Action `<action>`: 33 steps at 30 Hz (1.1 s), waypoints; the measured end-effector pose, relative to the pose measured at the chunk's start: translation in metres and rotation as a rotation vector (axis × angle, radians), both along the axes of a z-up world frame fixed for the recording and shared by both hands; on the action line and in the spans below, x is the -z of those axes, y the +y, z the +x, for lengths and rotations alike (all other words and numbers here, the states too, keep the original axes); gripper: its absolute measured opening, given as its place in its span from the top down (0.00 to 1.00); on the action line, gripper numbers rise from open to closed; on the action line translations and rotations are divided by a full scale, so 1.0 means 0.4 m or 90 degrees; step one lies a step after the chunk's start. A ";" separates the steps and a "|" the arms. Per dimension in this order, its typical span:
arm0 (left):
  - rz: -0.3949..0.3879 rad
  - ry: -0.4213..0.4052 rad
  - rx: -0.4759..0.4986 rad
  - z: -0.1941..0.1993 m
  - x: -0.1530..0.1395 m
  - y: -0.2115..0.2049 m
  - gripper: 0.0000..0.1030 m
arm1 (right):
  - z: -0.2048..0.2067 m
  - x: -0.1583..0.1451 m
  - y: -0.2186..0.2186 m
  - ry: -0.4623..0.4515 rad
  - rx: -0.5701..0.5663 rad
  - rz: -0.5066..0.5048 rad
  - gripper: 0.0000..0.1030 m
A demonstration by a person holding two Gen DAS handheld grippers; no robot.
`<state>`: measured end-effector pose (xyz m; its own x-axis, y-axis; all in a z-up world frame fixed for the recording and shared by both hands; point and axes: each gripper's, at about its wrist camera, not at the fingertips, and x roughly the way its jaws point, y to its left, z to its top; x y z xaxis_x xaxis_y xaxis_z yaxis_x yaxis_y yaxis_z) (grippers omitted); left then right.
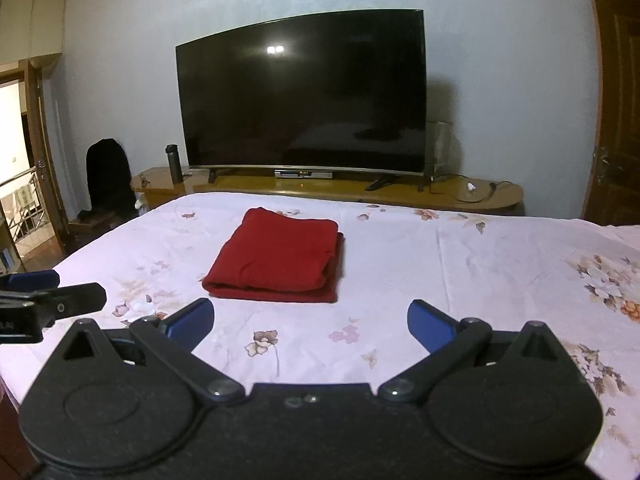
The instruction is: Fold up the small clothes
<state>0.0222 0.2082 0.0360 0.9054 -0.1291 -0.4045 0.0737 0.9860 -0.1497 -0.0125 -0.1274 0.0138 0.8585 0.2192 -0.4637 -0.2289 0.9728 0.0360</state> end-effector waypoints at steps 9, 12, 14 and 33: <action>-0.006 -0.004 -0.002 -0.017 -0.003 -0.001 0.00 | -0.035 -0.005 0.015 -0.009 -0.005 -0.008 0.01; -0.004 -0.007 0.001 -0.018 -0.004 -0.005 0.00 | -0.035 -0.004 0.015 -0.009 -0.005 -0.008 0.01; -0.003 -0.007 0.002 -0.019 -0.003 -0.008 0.00 | -0.035 -0.004 0.015 -0.009 -0.005 -0.008 0.01; 0.000 -0.007 0.002 -0.019 0.001 -0.023 0.00 | -0.036 -0.001 0.019 -0.006 0.006 -0.004 0.01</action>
